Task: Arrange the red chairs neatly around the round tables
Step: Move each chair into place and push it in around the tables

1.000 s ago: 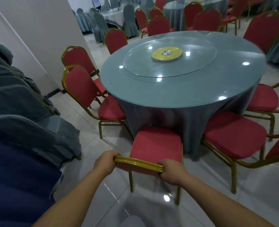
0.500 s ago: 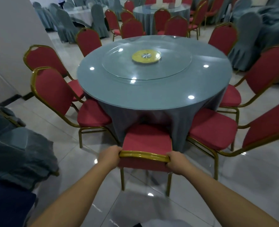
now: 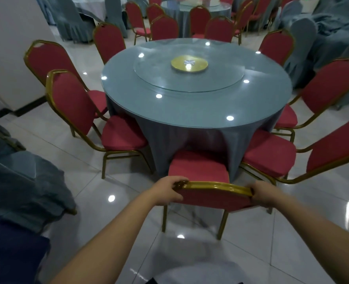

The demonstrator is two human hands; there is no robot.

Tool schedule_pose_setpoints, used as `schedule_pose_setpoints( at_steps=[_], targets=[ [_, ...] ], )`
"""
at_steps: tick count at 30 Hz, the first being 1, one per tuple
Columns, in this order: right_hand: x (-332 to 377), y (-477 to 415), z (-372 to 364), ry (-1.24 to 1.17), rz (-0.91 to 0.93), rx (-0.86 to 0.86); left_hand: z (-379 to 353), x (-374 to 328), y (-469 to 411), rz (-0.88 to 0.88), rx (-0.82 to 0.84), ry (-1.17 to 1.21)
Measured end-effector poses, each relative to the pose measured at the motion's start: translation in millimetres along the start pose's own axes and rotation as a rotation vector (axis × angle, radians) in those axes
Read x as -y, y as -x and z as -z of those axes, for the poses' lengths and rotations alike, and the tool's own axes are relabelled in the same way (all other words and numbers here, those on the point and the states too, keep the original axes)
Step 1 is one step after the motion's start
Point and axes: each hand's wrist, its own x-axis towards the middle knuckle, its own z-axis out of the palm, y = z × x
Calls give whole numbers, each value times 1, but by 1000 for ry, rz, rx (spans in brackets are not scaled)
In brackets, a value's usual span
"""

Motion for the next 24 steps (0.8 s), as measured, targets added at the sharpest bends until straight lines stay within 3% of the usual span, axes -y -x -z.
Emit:
schedule_pose_setpoints(
  at_steps=[5, 10, 20, 24],
  targets=[
    [93, 9, 39, -247, 216, -39, 7, 28, 11, 3, -68, 127],
    [212, -12, 44, -485, 425, -159, 59, 65, 22, 103, -170, 175],
    [376, -169, 51, -574, 498, -111, 222, 174, 53, 346, -461, 317],
    [437, -229, 64, -713, 483, -50, 301, 201, 49, 430, -483, 295]
  ],
)
